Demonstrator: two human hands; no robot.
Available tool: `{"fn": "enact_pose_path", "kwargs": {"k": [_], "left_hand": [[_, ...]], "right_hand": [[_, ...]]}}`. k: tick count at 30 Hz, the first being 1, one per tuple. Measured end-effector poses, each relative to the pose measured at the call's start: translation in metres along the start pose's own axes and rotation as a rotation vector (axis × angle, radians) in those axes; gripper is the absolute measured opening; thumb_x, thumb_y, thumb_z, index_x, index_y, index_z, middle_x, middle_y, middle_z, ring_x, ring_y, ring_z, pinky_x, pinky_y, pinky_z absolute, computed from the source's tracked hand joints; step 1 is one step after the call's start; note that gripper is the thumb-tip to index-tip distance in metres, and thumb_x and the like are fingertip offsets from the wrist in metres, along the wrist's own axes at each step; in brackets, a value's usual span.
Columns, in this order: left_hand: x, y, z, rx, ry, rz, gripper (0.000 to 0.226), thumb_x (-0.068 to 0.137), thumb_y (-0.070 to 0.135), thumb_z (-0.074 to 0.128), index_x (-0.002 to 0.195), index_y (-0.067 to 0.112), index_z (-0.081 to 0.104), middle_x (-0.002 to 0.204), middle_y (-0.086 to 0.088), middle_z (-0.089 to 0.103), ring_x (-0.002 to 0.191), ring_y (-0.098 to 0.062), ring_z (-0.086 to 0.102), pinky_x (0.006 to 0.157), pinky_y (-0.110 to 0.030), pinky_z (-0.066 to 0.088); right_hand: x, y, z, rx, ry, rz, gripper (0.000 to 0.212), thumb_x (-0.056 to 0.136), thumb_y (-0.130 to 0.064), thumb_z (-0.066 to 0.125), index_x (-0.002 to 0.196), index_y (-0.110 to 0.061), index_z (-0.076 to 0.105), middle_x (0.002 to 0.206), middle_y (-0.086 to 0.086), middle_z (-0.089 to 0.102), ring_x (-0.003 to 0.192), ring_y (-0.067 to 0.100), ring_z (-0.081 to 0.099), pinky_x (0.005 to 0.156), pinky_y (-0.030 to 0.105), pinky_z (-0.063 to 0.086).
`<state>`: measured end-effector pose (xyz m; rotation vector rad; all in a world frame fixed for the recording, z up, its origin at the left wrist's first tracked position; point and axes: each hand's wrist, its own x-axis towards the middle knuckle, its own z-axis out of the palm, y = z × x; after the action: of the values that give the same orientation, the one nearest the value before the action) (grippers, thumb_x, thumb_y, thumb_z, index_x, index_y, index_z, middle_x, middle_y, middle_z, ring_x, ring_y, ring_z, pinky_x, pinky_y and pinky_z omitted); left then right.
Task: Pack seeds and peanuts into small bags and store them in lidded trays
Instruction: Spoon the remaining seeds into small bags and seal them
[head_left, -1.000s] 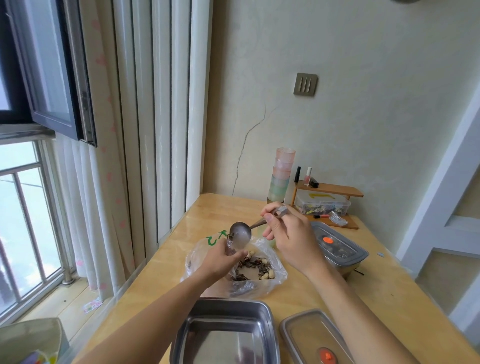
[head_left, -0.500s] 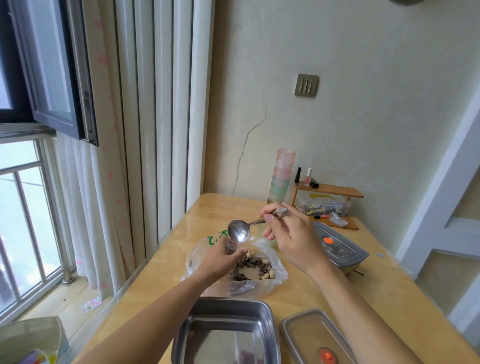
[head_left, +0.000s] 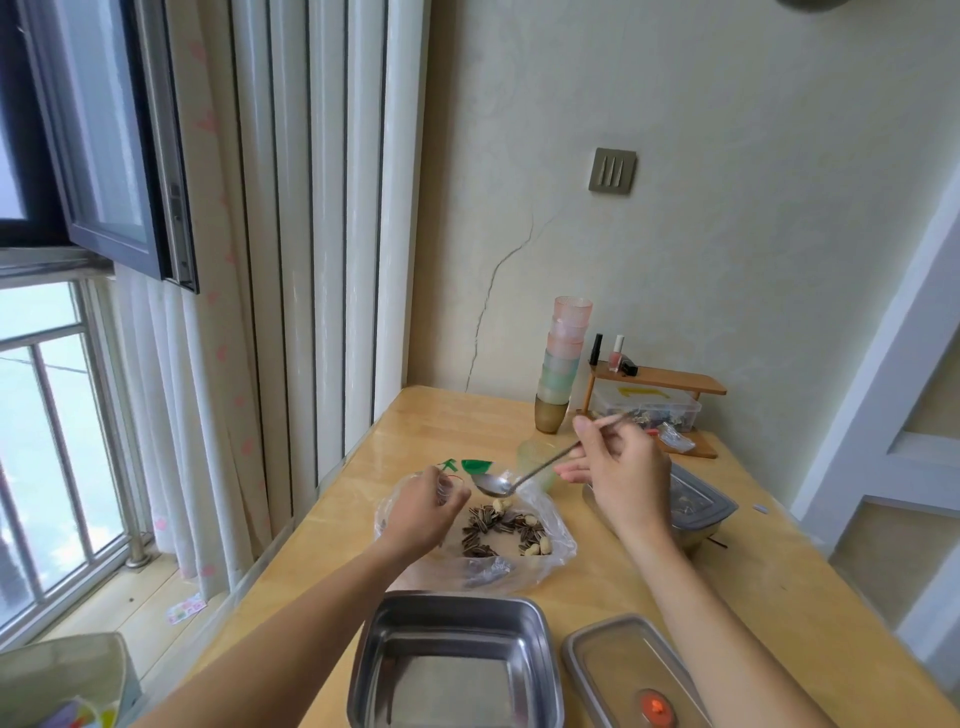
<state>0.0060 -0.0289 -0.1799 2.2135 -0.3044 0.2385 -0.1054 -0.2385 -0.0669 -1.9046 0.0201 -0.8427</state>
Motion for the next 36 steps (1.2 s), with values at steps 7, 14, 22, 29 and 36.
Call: {"fn": "enact_pose_path", "kwargs": {"k": [7, 14, 22, 29, 36], "left_hand": [[0.019, -0.006, -0.001, 0.358, 0.049, 0.224, 0.038, 0.100, 0.053, 0.055, 0.110, 0.020, 0.070, 0.155, -0.006, 0.033, 0.145, -0.025, 0.021, 0.117, -0.042, 0.026], [0.045, 0.006, 0.006, 0.368, -0.077, 0.190, 0.036, 0.099, 0.056, 0.055, 0.107, 0.024, 0.070, 0.159, -0.006, 0.037, 0.153, -0.025, 0.016, 0.119, -0.045, 0.015], [0.049, 0.005, 0.011, 0.362, -0.011, 0.175, 0.035, 0.103, 0.052, 0.048, 0.103, 0.022, 0.065, 0.104, 0.007, 0.070, 0.100, -0.015, 0.063, 0.097, -0.036, 0.029], [0.037, 0.018, 0.001, 0.292, 0.043, 0.228, 0.033, 0.104, 0.049, 0.050, 0.098, 0.021, 0.065, 0.098, 0.008, 0.067, 0.094, -0.014, 0.060, 0.102, -0.039, 0.032], [0.017, 0.019, -0.017, 0.269, 0.044, 0.279, 0.033, 0.103, 0.049, 0.051, 0.098, 0.019, 0.065, 0.098, 0.007, 0.067, 0.093, -0.014, 0.058, 0.098, -0.039, 0.033]], "right_hand": [[-0.012, 0.036, 0.007, 0.068, 0.043, 0.313, 0.044, 0.102, -0.038, 0.061, 0.083, 0.001, 0.065, 0.062, 0.007, 0.074, 0.057, 0.024, 0.076, 0.067, 0.048, 0.063], [-0.018, 0.066, 0.018, 0.221, 0.059, 0.527, 0.043, 0.103, -0.036, 0.061, 0.091, 0.005, 0.067, 0.069, 0.013, 0.076, 0.064, 0.029, 0.078, 0.076, 0.049, 0.063], [-0.018, 0.077, 0.018, 0.274, 0.095, 0.526, 0.035, 0.101, -0.034, 0.065, 0.095, 0.000, 0.065, 0.072, 0.011, 0.077, 0.067, 0.031, 0.078, 0.079, 0.051, 0.061], [-0.024, 0.071, 0.019, 0.279, 0.082, 0.483, 0.027, 0.103, -0.027, 0.064, 0.096, -0.001, 0.064, 0.080, 0.020, 0.075, 0.066, 0.032, 0.078, 0.071, 0.045, 0.061], [-0.037, 0.065, 0.005, 0.204, 0.082, 0.458, 0.024, 0.105, -0.026, 0.059, 0.098, -0.004, 0.063, 0.074, 0.012, 0.076, 0.067, 0.026, 0.078, 0.073, 0.041, 0.060]]}}
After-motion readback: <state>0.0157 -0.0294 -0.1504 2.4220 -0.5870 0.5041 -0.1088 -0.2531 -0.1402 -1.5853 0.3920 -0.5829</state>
